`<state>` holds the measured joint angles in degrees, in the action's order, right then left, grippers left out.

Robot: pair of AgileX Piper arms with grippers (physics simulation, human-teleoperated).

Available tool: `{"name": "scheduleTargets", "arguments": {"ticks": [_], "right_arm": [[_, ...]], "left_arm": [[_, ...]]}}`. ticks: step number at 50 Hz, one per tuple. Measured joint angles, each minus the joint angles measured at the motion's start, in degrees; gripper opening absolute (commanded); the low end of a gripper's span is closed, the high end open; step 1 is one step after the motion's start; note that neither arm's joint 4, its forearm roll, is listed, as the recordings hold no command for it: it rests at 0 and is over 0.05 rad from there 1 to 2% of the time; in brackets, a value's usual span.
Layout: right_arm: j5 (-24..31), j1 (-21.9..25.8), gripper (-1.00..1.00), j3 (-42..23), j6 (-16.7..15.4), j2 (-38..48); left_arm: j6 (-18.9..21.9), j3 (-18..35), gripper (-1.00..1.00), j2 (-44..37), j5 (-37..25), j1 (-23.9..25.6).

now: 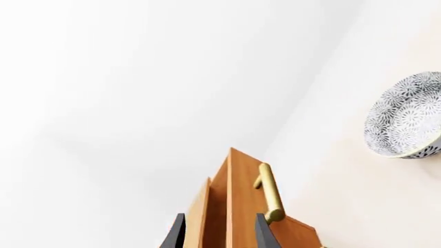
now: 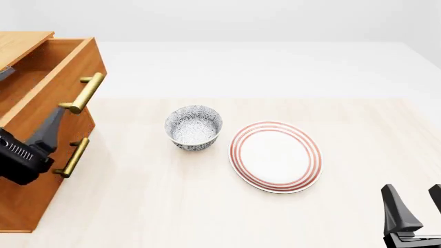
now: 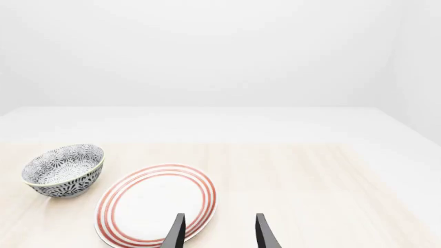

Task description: Open the top drawer of the cabinet.

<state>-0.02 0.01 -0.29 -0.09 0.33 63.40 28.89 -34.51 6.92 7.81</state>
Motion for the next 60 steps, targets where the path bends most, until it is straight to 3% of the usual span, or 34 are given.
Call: {"name": "scheduleTargets", "arguments": {"ticks": [22, 42, 60], "right_arm": [[0.0, 0.0, 1.0, 0.0, 0.0, 0.0], [0.0, 0.0, 1.0, 0.0, 0.0, 0.0], [0.0, 0.0, 1.0, 0.0, 0.0, 0.0]], "left_arm": [[-21.3, 10.0, 1.0, -2.5, -10.1, -4.2], [-35.2, 21.5, 1.0, -10.3, -20.3, -6.7], [-44.9, 31.1, 1.0, -17.1, -31.3, -8.3]]}}
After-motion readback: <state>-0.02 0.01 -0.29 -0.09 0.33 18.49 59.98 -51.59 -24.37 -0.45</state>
